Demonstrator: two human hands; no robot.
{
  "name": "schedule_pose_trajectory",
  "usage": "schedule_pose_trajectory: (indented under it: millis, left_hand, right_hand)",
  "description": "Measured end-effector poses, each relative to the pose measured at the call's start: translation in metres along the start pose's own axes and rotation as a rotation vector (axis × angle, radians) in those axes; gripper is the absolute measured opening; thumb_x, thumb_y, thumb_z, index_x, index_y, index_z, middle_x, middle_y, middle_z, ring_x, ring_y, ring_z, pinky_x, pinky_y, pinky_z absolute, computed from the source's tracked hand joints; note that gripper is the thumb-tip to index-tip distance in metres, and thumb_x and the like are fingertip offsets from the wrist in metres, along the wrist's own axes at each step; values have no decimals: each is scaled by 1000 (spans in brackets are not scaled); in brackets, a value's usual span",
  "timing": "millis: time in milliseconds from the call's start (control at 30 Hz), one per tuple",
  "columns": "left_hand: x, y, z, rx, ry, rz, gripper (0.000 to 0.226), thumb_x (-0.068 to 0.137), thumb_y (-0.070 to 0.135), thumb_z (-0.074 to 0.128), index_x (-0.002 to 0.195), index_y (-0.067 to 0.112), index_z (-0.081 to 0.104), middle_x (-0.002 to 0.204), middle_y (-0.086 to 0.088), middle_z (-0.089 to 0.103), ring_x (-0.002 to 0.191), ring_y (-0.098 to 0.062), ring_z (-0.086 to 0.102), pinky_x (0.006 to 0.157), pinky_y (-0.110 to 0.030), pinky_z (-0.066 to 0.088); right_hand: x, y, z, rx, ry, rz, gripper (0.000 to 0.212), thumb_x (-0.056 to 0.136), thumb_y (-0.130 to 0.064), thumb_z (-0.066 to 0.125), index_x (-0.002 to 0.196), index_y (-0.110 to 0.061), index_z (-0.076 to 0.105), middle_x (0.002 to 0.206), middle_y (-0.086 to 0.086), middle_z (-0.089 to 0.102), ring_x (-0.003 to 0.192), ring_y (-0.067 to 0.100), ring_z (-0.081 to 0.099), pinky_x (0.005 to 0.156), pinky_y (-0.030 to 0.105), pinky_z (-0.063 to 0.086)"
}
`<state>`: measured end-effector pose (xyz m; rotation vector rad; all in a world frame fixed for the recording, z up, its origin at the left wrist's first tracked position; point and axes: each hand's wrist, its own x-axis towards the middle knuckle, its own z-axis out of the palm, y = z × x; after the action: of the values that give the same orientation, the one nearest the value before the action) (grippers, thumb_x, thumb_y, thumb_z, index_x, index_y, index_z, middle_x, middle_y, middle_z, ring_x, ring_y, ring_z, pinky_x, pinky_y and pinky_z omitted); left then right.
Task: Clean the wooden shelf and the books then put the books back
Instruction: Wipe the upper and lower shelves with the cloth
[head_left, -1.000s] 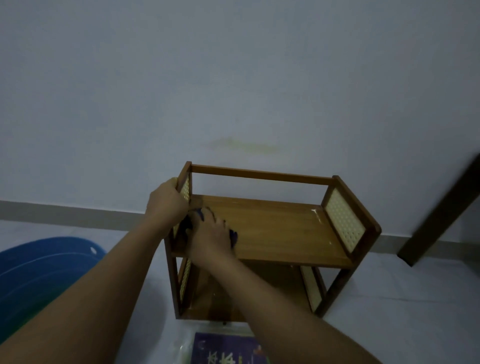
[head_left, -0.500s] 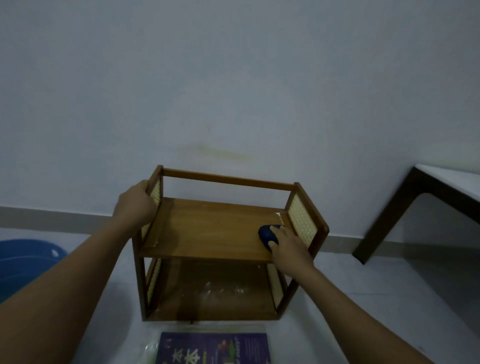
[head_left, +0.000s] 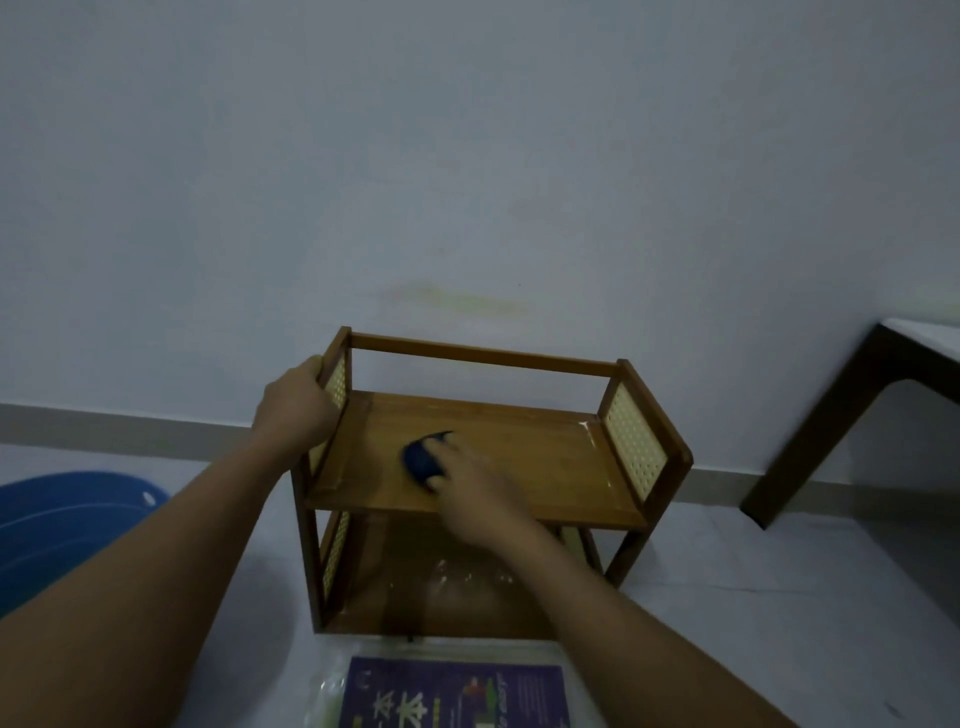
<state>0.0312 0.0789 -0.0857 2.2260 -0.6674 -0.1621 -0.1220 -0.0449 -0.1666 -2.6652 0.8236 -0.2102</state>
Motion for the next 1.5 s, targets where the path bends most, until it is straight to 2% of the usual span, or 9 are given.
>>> schedule_pose_trajectory:
  millis: [200, 467, 667, 767, 900, 1067, 1200, 1400, 1500]
  left_hand:
    - [5, -4, -1, 37, -22, 42, 36, 94, 5, 45, 129, 11, 47, 117, -16, 57, 100, -32, 54, 80, -44, 48]
    - [13, -9, 4, 74, -28, 66, 34, 94, 5, 45, 127, 11, 47, 115, -15, 57, 103, -34, 55, 83, -45, 52]
    - [14, -11, 8, 91, 0, 78, 26, 91, 4, 46, 116, 11, 51, 101, -12, 57, 91, -30, 54, 72, -41, 47]
    - [13, -10, 9, 128, 24, 52, 25, 87, 1, 45, 110, 11, 50, 97, -12, 56, 87, -30, 53, 68, -40, 45]
    - [12, -8, 8, 135, 21, 49, 24, 87, 3, 46, 109, 11, 50, 95, -14, 58, 86, -32, 56, 72, -42, 51]
    - [7, -5, 5, 102, -15, 50, 31, 90, 4, 47, 119, 13, 49, 100, -13, 57, 91, -32, 56, 73, -43, 51]
    - [9, -7, 4, 81, -12, 59, 33, 90, 4, 46, 121, 12, 49, 106, -16, 59, 94, -34, 57, 76, -43, 51]
    - [15, -12, 8, 97, 12, 90, 34, 93, 6, 44, 127, 12, 48, 112, -17, 59, 95, -33, 56, 74, -42, 49]
    - [18, -13, 12, 111, 26, 100, 31, 92, 6, 46, 122, 11, 49, 104, -16, 59, 89, -31, 56, 71, -41, 50]
  right_hand:
    - [-5, 96, -39, -159, 187, 454, 53, 99, -30, 38, 149, -23, 23, 155, 6, 23, 134, 32, 33, 109, 46, 32]
    - [77, 30, -22, -133, 114, 449, 52, 96, -19, 37, 146, -22, 23, 155, 16, 9, 137, 45, 17, 114, 54, 16]
    - [71, -67, 12, 2, -34, -32, 54, 91, -20, 52, 142, -24, 34, 154, 10, 23, 135, 39, 27, 110, 52, 27]
    - [31, -104, 24, 64, -85, -39, 66, 84, -17, 64, 142, -22, 32, 157, 8, 13, 138, 41, 17, 113, 54, 22]
    - [7, -74, 16, 21, -33, -159, 59, 90, -15, 55, 144, -25, 32, 146, 4, 34, 126, 32, 38, 102, 48, 40]
    - [-6, 38, -19, 24, 51, 171, 54, 88, -17, 56, 135, -34, 35, 135, -4, 43, 110, 22, 53, 90, 47, 50]
    - [-9, 111, -43, -49, 171, 437, 53, 94, -20, 45, 145, -24, 29, 148, 8, 33, 123, 31, 44, 100, 47, 42]
    - [62, 55, -20, -44, 248, 453, 49, 95, -19, 44, 142, -21, 32, 151, 12, 25, 134, 37, 27, 111, 50, 28]
    - [73, -15, -3, 60, 121, 226, 46, 94, -17, 48, 139, -20, 39, 148, 9, 32, 131, 34, 34, 109, 47, 33]
